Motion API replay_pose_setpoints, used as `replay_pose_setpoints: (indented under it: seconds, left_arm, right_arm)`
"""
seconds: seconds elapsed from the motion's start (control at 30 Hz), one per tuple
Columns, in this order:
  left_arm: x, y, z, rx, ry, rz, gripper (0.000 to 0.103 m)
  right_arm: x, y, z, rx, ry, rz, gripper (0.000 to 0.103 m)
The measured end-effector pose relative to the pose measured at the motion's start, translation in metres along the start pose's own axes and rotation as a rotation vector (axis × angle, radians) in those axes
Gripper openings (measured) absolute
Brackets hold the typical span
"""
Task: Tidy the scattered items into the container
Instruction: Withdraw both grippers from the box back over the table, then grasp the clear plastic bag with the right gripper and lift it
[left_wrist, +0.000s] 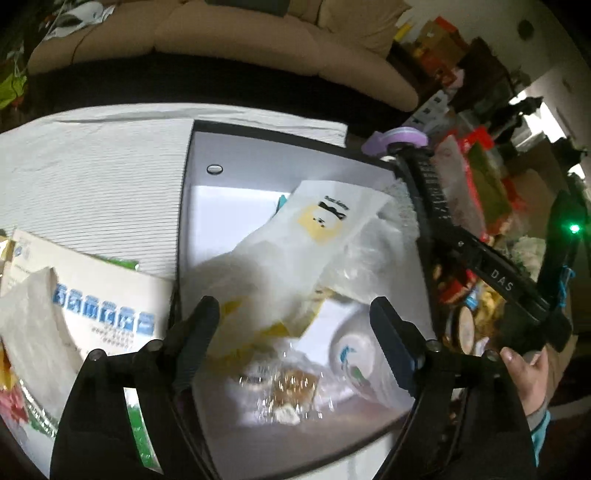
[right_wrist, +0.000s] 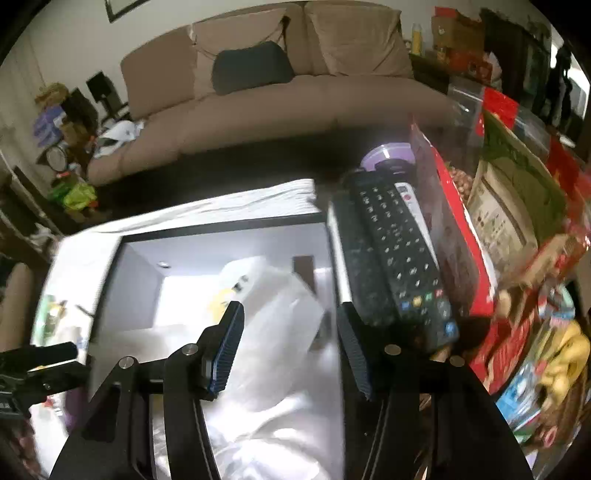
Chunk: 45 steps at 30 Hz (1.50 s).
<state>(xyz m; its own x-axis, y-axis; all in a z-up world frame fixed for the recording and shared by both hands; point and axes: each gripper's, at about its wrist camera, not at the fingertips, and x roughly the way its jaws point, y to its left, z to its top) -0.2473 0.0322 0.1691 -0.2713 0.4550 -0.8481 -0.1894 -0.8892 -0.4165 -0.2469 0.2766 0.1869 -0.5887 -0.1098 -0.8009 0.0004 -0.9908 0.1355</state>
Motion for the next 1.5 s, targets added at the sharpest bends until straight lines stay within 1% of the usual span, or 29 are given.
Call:
replay_pose_setpoints:
  seconds: [0.1, 0.17, 0.2, 0.23, 0.27, 0.37, 0.43, 0.53, 0.57, 0.67, 0.73, 0.83, 0.93, 1.03, 1.1, 1.13, 1.2, 1.27, 1.33, 1.43, 1.5]
  left_arm:
    - [-0.035, 0.005, -0.017, 0.006, -0.056, -0.015, 0.083]
    - [-0.06, 0.014, -0.027, 0.017, -0.102, -0.01, 0.091]
    - [-0.075, 0.023, -0.035, 0.019, -0.129, 0.002, 0.094]
    - [-0.09, 0.034, -0.044, 0.015, -0.154, 0.012, 0.101]
    - [-0.1, 0.044, -0.052, 0.008, -0.171, 0.018, 0.103]
    - [-0.128, 0.088, -0.079, -0.041, -0.223, 0.056, 0.103]
    - [-0.14, 0.118, -0.096, -0.08, -0.249, 0.097, 0.103]
    - [-0.147, 0.153, -0.12, -0.123, -0.268, 0.157, 0.103]
    - [-0.149, 0.165, -0.129, -0.142, -0.273, 0.163, 0.103]
    - [-0.145, 0.197, -0.155, -0.218, -0.291, 0.147, 0.103]
    - [-0.139, 0.218, -0.17, -0.265, -0.304, 0.14, 0.103]
    - [-0.137, 0.254, -0.192, -0.362, -0.35, 0.108, 0.103]
    - [-0.135, 0.284, -0.204, -0.405, -0.357, 0.075, 0.103]
    - [-0.14, 0.304, -0.209, -0.427, -0.379, 0.086, 0.103]
    - [-0.145, 0.314, -0.206, -0.451, -0.397, 0.05, 0.103]
    - [-0.148, 0.318, -0.203, -0.46, -0.408, 0.03, 0.103]
    - [-0.155, 0.323, -0.2, -0.459, -0.424, 0.02, 0.103]
    - [-0.155, 0.326, -0.199, -0.457, -0.425, 0.008, 0.103]
    - [-0.153, 0.328, -0.197, -0.46, -0.412, -0.013, 0.103]
    - [-0.146, 0.328, -0.194, -0.454, -0.385, -0.022, 0.103]
    - [-0.144, 0.326, -0.192, -0.455, -0.38, -0.038, 0.103]
  right_arm:
    - [-0.02, 0.015, -0.011, -0.013, 0.002, 0.051, 0.056]
    - [-0.035, 0.03, -0.021, -0.031, -0.008, 0.108, 0.062]
    - [-0.041, 0.039, -0.027, -0.041, -0.014, 0.136, 0.063]
    - [-0.045, 0.048, -0.032, -0.049, -0.017, 0.159, 0.067]
    - [-0.052, 0.06, -0.038, -0.064, -0.021, 0.191, 0.071]
    - [-0.068, 0.101, -0.056, -0.134, -0.03, 0.267, 0.073]
    - [-0.075, 0.13, -0.068, -0.181, -0.035, 0.307, 0.074]
    - [-0.078, 0.169, -0.083, -0.225, -0.028, 0.35, 0.077]
    - [-0.077, 0.179, -0.087, -0.23, -0.026, 0.364, 0.077]
    - [-0.071, 0.214, -0.1, -0.239, -0.01, 0.413, 0.079]
    - [-0.06, 0.24, -0.11, -0.258, 0.01, 0.428, 0.079]
    - [-0.037, 0.277, -0.125, -0.282, 0.049, 0.428, 0.079]
    - [-0.013, 0.314, -0.135, -0.316, 0.075, 0.405, 0.079]
    - [0.014, 0.347, -0.138, -0.359, 0.081, 0.359, 0.08]
    - [0.036, 0.363, -0.138, -0.388, 0.084, 0.318, 0.081]
    - [0.048, 0.368, -0.139, -0.403, 0.08, 0.285, 0.081]
    - [0.072, 0.376, -0.139, -0.421, 0.071, 0.223, 0.081]
    - [0.095, 0.378, -0.137, -0.412, 0.081, 0.188, 0.081]
    - [0.113, 0.376, -0.135, -0.382, 0.103, 0.202, 0.081]
    - [0.131, 0.372, -0.133, -0.316, 0.146, 0.311, 0.081]
    - [0.139, 0.371, -0.135, -0.295, 0.176, 0.351, 0.081]
